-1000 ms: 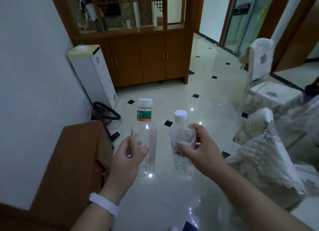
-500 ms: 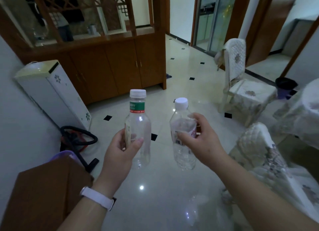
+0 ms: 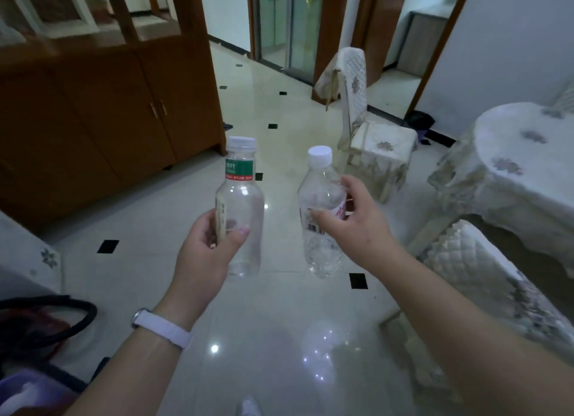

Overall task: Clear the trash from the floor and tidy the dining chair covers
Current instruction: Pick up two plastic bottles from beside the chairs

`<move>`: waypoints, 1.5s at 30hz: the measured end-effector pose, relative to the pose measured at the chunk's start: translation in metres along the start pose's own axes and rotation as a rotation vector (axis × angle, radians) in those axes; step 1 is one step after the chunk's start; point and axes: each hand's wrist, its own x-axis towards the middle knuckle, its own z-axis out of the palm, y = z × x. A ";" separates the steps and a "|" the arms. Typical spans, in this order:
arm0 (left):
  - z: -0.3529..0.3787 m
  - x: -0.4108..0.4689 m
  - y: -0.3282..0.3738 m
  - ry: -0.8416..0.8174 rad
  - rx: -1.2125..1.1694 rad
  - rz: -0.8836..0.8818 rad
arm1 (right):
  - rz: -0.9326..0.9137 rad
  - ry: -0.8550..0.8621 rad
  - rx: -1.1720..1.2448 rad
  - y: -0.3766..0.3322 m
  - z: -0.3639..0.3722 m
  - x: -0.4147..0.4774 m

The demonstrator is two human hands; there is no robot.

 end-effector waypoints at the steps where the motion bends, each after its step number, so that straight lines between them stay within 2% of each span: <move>1: -0.004 0.017 0.000 -0.018 -0.003 0.003 | -0.005 0.022 0.004 -0.003 0.005 0.008; 8: -0.003 0.105 -0.005 -0.132 -0.028 0.011 | 0.091 0.098 -0.031 0.000 0.024 0.060; 15: 0.027 0.193 -0.013 -0.210 0.005 0.003 | 0.132 0.156 -0.001 0.022 0.024 0.141; 22: 0.067 0.322 -0.011 -0.202 0.125 0.002 | 0.158 0.157 0.112 0.050 0.021 0.269; 34: 0.156 0.488 0.021 -0.262 0.131 0.020 | 0.143 0.202 0.177 0.065 -0.035 0.446; 45: 0.189 0.651 -0.002 -0.294 0.047 0.016 | 0.182 0.264 0.133 0.085 -0.011 0.587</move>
